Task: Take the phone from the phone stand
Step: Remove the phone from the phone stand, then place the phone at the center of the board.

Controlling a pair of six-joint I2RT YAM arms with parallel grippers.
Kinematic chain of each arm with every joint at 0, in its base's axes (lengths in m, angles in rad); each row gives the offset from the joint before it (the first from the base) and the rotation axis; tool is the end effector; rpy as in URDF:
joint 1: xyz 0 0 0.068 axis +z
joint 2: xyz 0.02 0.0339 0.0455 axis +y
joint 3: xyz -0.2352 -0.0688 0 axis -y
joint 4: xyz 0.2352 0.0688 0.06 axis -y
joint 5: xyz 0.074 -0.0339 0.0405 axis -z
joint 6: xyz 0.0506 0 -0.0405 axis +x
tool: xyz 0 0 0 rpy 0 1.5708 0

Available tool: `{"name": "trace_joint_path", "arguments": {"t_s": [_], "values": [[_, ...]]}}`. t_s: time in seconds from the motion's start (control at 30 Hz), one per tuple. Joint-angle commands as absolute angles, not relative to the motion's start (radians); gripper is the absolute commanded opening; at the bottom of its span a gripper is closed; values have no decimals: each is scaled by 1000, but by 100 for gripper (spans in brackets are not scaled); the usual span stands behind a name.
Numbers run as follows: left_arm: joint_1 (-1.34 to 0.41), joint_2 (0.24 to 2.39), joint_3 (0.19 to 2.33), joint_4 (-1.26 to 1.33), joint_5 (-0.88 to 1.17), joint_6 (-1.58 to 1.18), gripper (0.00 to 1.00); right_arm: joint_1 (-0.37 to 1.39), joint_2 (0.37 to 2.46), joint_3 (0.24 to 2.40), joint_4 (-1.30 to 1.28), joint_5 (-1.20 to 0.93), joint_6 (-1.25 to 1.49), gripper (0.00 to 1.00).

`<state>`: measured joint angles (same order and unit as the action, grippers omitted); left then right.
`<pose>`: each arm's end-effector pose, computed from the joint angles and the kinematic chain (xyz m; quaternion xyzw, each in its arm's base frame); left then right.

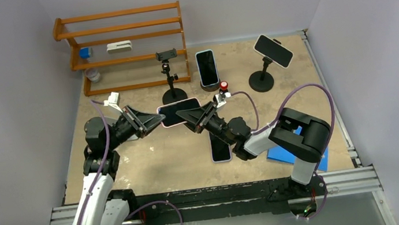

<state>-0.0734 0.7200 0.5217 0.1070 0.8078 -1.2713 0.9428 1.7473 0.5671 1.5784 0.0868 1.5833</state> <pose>0.1909 -0.0507 0.2711 -0.1641 0.7103 -0.6132 0.3042 0.1921 0.2572 0.1986 0.2083 0.5133 0.7858 0.2750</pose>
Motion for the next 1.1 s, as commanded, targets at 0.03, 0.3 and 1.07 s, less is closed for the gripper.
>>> {"name": "trace_joint_path", "arguments": {"t_s": [0.03, 0.3, 1.07], "values": [[-82, 708, 587, 178, 828, -1267, 0, 942, 1734, 589, 1769, 94, 1533, 26], [-81, 689, 638, 4, 772, -1104, 24, 930, 1652, 508, 1721, 90, 1438, 0], [-81, 747, 889, -213, 464, -591, 53, 854, 1386, 872, 164, -246, 465, 0]]}}
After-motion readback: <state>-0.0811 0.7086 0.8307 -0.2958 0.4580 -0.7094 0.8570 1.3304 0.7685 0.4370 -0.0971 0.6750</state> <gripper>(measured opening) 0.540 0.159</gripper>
